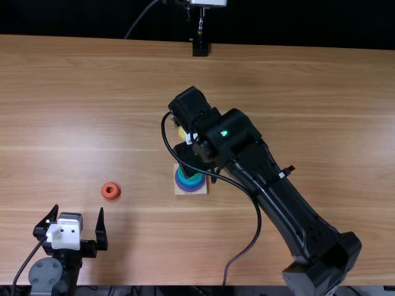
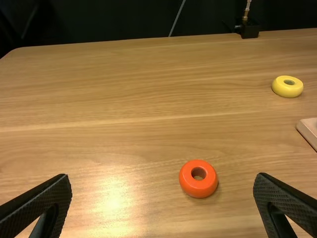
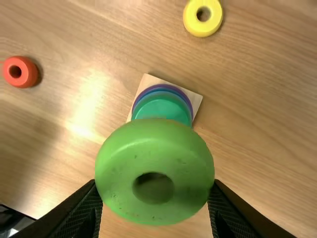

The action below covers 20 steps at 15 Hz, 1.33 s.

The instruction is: Build the Hanoi tower: stack the rings onto the peg from bottom to top in this color order: purple, dark blue, light blue, dark green, light green, yellow, orange.

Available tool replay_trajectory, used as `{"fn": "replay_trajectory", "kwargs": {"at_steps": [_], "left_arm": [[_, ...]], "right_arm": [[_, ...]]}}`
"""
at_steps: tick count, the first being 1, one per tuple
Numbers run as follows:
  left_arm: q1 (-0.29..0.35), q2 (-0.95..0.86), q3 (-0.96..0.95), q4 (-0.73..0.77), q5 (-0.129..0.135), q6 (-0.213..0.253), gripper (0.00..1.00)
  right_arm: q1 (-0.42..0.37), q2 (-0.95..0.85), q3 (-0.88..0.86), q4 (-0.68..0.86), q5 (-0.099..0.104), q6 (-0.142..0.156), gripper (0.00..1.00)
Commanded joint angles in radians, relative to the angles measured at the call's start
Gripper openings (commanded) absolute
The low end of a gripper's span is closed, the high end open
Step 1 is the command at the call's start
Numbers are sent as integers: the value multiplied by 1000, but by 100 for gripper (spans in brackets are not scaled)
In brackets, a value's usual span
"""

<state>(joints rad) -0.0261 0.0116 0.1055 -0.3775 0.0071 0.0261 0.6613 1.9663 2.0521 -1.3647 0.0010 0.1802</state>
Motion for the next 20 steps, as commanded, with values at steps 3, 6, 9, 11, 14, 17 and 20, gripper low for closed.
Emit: {"fn": "replay_trajectory", "kwargs": {"at_steps": [3, 6, 9, 11, 14, 17, 20], "left_arm": [[-3, -12, -105, -79, 2, 11, 100], [-3, -12, -105, -79, 2, 11, 100], [-1, -12, -105, -79, 2, 11, 100], [-3, -12, -105, -81, 2, 11, 100], [-3, -12, -105, -81, 2, 11, 100], [-3, -12, -105, -81, 2, 11, 100], [-3, -12, -105, -81, 2, 11, 100]], "right_arm": [[11, 32, 66, 0, 6, -9, 4], [11, 40, 56, -8, 8, -11, 4], [9, 40, 48, -10, 8, -13, 4], [8, 40, 48, -22, 8, -15, 4], [8, 37, 49, -48, 8, -13, 4], [8, 39, 48, -48, 8, -13, 5], [6, 40, 48, -48, 8, -11, 8]]}}
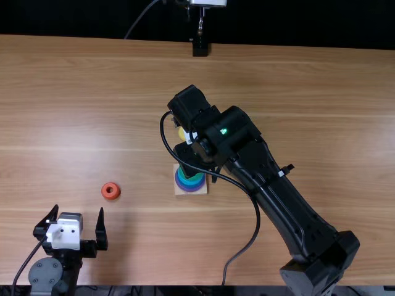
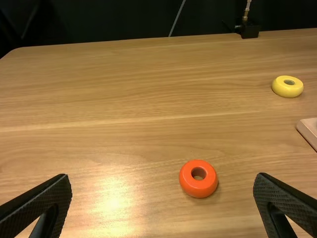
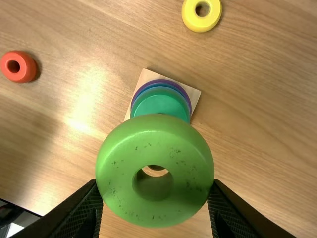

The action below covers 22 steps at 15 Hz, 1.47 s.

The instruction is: Build the Hanoi tower: stack the rings onto the peg from bottom to top in this color order: purple, dark blue, light blue, dark green, light green, yellow, orange.

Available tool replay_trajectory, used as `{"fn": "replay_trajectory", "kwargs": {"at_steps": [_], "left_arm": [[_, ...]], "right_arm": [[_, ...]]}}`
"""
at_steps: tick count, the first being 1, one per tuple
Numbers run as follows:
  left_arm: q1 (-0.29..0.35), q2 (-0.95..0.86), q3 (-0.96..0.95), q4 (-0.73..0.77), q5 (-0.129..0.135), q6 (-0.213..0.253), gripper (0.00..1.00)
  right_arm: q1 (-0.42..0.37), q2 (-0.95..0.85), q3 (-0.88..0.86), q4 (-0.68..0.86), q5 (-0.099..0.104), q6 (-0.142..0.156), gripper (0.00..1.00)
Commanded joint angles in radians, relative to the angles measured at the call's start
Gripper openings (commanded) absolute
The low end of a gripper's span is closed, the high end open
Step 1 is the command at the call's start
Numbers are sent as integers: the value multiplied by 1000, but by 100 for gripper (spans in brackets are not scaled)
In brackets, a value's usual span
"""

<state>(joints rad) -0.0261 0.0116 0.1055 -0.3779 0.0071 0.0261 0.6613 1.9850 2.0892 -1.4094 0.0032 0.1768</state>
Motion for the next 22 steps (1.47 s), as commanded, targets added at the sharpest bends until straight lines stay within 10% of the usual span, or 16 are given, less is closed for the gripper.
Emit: {"fn": "replay_trajectory", "kwargs": {"at_steps": [1, 3, 4, 12, 20, 22], "left_arm": [[-3, -12, -105, -81, 2, 11, 100], [-3, -12, -105, -81, 2, 11, 100], [-3, -12, -105, -79, 2, 11, 100], [-3, -12, -105, -81, 2, 11, 100], [-3, -12, -105, -81, 2, 11, 100], [-3, -12, -105, -81, 2, 11, 100]], "right_arm": [[6, 23, 8, -4, 6, -7, 18], [6, 23, -3, -5, 6, 0, 86], [6, 23, -9, -5, 6, -2, 100], [-2, 20, 6, 50, 8, 7, 100], [-184, -192, -224, 446, 11, 0, 100], [-233, -192, -225, 444, 52, 0, 100]]}}
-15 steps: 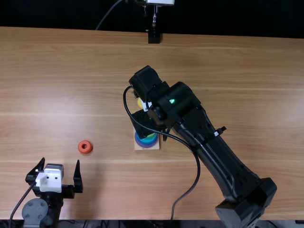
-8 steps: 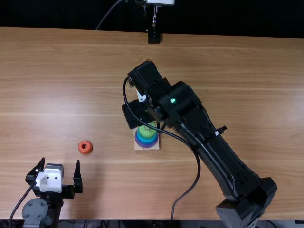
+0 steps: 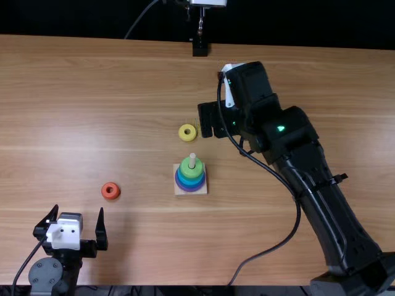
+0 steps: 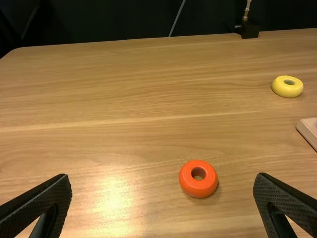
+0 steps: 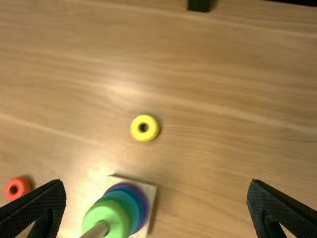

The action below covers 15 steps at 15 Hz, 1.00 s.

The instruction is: Build the Hanoi tower: stack the rings onto the peg from bottom to top in this color order: purple, dark blue, light blue, dark green, light green, yellow, orange.

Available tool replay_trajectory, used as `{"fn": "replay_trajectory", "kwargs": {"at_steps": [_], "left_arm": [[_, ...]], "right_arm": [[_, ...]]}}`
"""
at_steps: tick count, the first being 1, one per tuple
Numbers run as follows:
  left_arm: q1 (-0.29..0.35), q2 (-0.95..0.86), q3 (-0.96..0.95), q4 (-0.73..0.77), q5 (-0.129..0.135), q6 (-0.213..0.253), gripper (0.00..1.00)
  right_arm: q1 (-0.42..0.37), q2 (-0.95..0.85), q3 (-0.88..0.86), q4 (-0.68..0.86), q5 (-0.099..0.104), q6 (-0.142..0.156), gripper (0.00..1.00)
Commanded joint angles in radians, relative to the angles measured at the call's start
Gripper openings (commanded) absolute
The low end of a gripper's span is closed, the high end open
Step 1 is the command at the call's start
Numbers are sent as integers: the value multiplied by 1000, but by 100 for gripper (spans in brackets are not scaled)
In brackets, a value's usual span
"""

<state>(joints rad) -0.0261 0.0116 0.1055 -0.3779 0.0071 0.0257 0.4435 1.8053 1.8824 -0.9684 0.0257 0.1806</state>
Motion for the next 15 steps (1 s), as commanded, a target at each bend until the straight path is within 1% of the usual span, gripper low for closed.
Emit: {"fn": "replay_trajectory", "kwargs": {"at_steps": [1, 2, 3, 6, 8, 9, 11, 13, 15], "left_arm": [[-1, -12, -105, -81, 2, 11, 100], [-1, -12, -105, -81, 2, 11, 100], [-1, -12, -105, -81, 2, 11, 100], [-3, -12, -105, -81, 2, 11, 100], [-3, -12, -105, -81, 2, 11, 100], [-3, -12, -105, -81, 2, 11, 100], [-3, -12, -105, -81, 2, 11, 100], [-1, -12, -105, -81, 2, 11, 100], [-3, -12, -105, -81, 2, 11, 100]], "right_arm": [[-37, -15, -28, 6, 70, 2, 100], [-54, -32, -46, 14, 98, 2, 100], [-75, -75, -77, 14, 112, 3, 100], [-132, -179, -220, 17, 114, 2, 100], [-169, -230, -305, 25, 112, -9, 100], [-169, -228, -310, 45, 110, -13, 100], [-161, -218, -292, 82, 110, -9, 100], [-150, -129, -233, 75, 110, -9, 100], [-92, -17, -155, 67, 110, -9, 100]]}}
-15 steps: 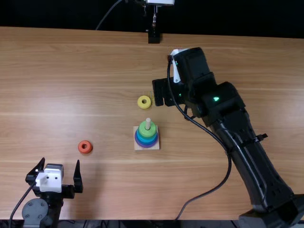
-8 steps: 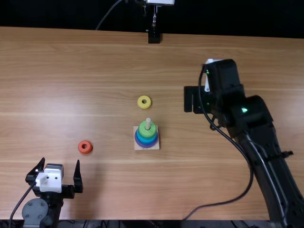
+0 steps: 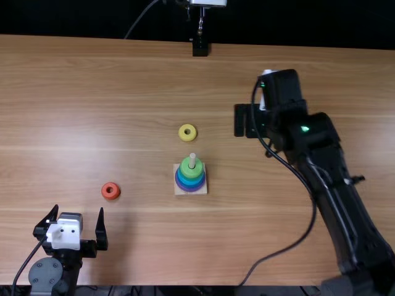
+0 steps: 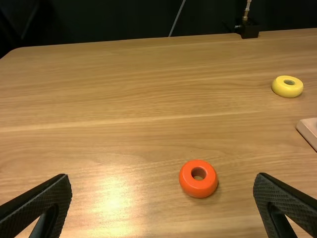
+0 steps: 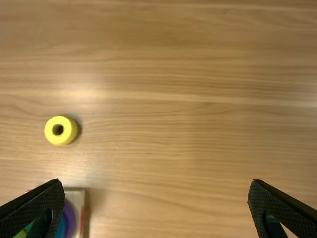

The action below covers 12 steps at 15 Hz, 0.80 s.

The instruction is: Build the Hanoi tower: stack the rings onto the peg from bottom to top in this color order: purple, dark blue, light blue, dark green, light green, yellow, orange.

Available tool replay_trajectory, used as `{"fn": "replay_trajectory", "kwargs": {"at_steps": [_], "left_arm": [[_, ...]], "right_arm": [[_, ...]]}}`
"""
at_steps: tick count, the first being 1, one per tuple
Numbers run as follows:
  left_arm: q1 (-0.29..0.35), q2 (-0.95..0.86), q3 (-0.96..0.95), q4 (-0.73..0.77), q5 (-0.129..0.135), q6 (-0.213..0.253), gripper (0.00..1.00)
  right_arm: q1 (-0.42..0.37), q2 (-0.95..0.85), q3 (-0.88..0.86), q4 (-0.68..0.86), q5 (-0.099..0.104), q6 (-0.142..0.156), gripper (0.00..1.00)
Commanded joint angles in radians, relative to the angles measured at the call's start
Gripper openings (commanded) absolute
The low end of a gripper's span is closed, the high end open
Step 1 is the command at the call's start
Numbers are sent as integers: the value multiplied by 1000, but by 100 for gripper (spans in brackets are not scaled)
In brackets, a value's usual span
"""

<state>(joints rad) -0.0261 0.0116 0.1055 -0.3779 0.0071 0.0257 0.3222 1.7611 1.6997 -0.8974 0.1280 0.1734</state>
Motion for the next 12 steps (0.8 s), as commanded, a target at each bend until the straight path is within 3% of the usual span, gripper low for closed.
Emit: {"fn": "replay_trajectory", "kwargs": {"at_steps": [1, 7, 12], "left_arm": [[-3, -12, -105, -81, 2, 11, 100], [-3, -12, -105, -81, 2, 11, 100], [-3, -12, -105, -81, 2, 11, 100]], "right_arm": [[48, 74, 66, -4, 10, -4, 100], [166, 377, 406, -212, 8, -4, 100], [175, 650, 703, -344, 6, -4, 100]]}}
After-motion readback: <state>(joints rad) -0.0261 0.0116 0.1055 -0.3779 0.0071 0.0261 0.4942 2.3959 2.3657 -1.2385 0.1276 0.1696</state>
